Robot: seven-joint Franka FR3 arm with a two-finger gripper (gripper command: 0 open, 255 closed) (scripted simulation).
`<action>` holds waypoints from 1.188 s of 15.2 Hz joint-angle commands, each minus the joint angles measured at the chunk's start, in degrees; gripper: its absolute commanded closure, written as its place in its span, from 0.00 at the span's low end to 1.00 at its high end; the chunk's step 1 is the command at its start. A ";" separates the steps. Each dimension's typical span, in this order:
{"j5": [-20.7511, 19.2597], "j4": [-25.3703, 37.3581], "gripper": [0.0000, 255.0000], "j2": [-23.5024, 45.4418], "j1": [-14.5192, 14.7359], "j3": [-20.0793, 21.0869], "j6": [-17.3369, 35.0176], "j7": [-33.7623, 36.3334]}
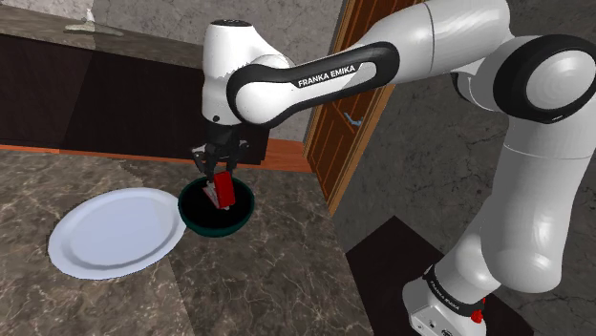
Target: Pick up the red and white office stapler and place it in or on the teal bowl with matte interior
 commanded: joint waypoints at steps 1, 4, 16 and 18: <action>-0.12 -0.16 1.00 0.26 0.01 -0.07 0.39 0.04; -0.12 -0.16 1.00 0.26 0.01 -0.07 0.39 0.05; 1.04 2.63 0.00 -1.96 -0.24 0.45 -4.45 -0.70; 1.30 3.50 0.00 -2.45 -0.28 0.55 -5.76 -0.87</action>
